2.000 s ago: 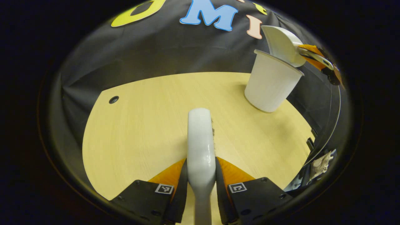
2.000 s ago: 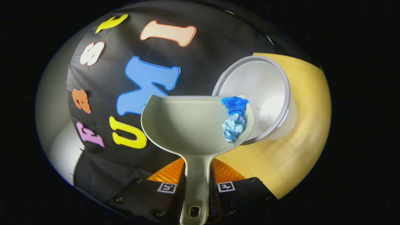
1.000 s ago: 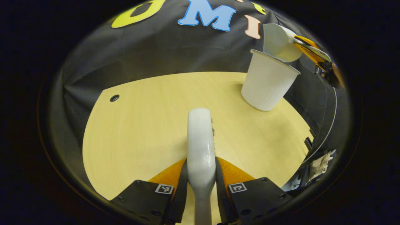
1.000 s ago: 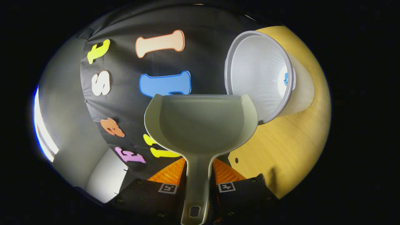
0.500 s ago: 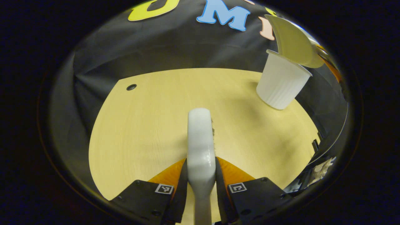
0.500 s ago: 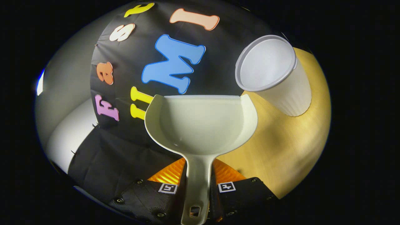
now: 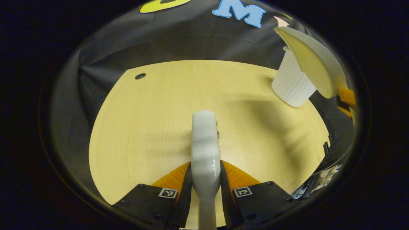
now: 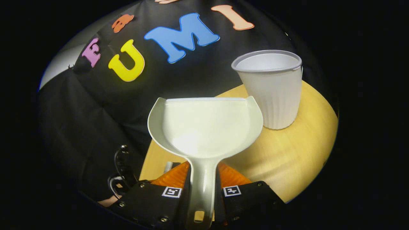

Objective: Pick up the small broom and dustpan from the desktop, sweep the trash into the dustpan with the broom, and then empty the trash into the garbage bin.

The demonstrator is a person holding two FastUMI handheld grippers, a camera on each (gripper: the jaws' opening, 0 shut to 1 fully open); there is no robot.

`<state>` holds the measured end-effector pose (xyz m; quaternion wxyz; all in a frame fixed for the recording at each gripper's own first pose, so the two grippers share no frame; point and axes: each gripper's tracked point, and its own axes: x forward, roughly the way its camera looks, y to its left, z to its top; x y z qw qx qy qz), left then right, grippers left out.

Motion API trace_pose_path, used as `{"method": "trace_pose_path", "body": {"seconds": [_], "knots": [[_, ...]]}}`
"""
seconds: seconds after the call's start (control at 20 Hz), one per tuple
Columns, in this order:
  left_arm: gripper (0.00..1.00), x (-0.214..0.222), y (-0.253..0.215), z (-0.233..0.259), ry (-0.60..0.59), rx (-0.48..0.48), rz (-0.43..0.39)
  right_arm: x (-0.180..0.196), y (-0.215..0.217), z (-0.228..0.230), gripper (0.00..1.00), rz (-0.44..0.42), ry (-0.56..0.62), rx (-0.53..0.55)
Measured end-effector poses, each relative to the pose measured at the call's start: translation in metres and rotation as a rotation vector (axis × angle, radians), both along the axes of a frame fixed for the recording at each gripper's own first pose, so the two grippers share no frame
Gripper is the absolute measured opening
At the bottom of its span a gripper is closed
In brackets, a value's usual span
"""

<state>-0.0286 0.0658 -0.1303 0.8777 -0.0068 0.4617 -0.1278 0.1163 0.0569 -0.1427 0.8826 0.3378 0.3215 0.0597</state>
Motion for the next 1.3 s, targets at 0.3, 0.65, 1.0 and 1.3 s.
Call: {"method": "trace_pose_path", "body": {"seconds": [0.3, 0.65, 1.0, 1.3], "knots": [[0.49, 0.019, 0.007, -0.008, 0.027, 0.006, 0.016, -0.018, 0.017, -0.078, 0.33, 0.046, 0.105, -0.237], [0.52, 0.026, 0.008, -0.008, 0.038, 0.025, 0.036, -0.021, 0.026, -0.120, 0.33, 0.079, 0.165, -0.359], [0.50, 0.041, -0.003, -0.019, 0.058, 0.045, 0.045, -0.038, 0.030, -0.154, 0.33, 0.067, 0.282, -0.317], [0.48, 0.054, -0.023, -0.026, 0.060, 0.054, 0.031, -0.046, 0.032, -0.157, 0.34, 0.076, 0.299, -0.340]]}}
